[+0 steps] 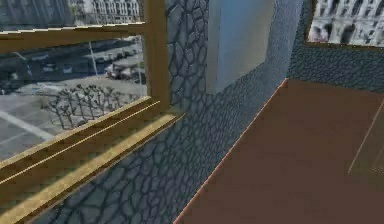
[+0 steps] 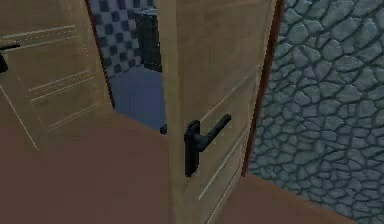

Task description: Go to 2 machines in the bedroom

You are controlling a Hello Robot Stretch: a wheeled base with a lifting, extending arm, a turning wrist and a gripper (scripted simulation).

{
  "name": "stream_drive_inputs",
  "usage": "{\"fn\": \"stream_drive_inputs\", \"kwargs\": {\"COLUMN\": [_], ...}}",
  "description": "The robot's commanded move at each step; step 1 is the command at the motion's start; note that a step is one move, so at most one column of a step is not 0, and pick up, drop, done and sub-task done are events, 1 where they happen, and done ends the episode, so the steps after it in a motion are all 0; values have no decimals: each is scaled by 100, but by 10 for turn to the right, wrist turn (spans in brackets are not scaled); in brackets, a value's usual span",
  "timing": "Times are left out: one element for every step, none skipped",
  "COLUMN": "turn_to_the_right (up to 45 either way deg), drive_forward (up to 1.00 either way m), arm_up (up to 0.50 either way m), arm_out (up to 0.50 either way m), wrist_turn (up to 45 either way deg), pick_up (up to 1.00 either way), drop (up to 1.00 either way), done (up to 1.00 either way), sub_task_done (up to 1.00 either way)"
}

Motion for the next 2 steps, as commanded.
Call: {"fn": "stream_drive_inputs", "kwargs": {"turn_to_the_right": [420,0], "drive_forward": [0,5], "arm_up": [0,0], "arm_out": [0,0], "wrist_turn": [0,0], "pick_up": [0,0], "drop": [0,0], "done": [0,0], "sub_task_done": [0,0]}}
